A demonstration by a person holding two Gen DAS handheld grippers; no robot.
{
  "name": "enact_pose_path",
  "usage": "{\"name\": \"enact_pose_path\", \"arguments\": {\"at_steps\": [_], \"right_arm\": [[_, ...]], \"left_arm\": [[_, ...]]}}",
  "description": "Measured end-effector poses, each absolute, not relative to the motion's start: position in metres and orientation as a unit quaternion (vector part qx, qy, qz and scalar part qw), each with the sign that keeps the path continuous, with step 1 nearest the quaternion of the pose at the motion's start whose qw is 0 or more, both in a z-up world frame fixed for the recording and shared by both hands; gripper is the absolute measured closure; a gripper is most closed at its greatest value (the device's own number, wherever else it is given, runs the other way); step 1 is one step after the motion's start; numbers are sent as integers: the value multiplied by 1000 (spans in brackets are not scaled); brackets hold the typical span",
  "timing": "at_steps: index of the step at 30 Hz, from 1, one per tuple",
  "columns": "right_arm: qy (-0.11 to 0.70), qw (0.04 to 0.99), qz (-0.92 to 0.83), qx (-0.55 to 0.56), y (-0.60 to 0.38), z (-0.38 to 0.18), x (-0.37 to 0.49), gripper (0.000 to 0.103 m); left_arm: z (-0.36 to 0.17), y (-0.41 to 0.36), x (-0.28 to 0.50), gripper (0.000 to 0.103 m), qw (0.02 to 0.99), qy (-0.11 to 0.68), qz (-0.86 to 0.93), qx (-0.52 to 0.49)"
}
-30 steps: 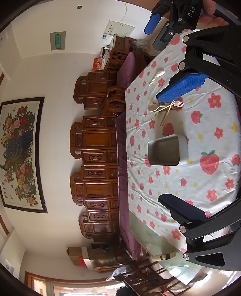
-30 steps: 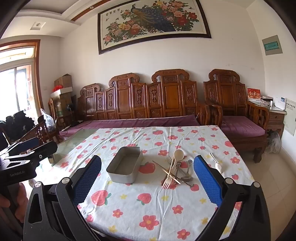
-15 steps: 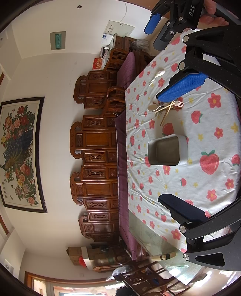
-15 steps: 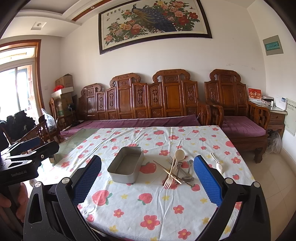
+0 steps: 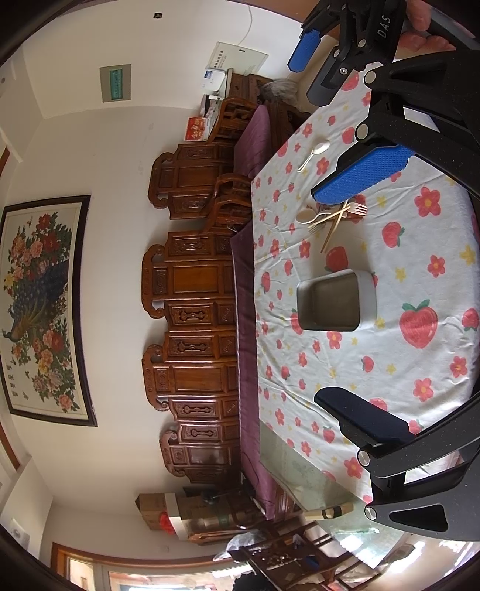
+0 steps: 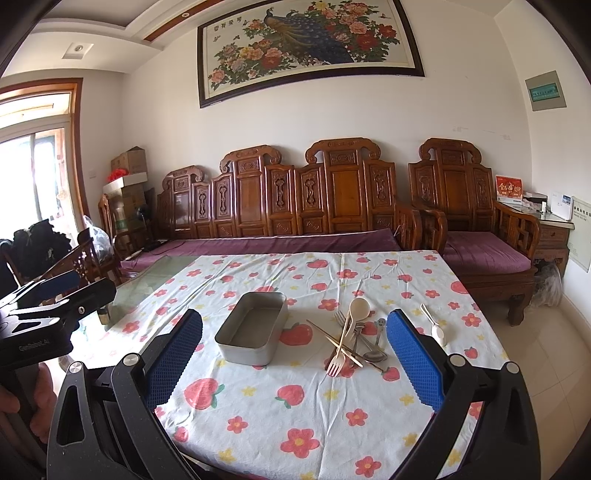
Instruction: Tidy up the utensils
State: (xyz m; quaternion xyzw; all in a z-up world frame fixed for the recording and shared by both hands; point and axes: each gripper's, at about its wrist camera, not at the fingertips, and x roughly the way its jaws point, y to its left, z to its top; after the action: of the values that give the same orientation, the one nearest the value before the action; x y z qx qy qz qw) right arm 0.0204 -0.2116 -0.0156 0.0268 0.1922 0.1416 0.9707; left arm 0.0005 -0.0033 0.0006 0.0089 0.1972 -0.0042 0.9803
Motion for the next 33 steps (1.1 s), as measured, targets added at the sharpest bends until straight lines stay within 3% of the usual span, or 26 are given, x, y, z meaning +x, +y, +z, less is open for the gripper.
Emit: {"name": "enact_pose_path", "arguments": {"at_steps": [33], "right_arm": [[192,971,142,27,-214,-13,18,3]], "left_arm": [[7,-9,-2,7,981,195,-4,9]]}}
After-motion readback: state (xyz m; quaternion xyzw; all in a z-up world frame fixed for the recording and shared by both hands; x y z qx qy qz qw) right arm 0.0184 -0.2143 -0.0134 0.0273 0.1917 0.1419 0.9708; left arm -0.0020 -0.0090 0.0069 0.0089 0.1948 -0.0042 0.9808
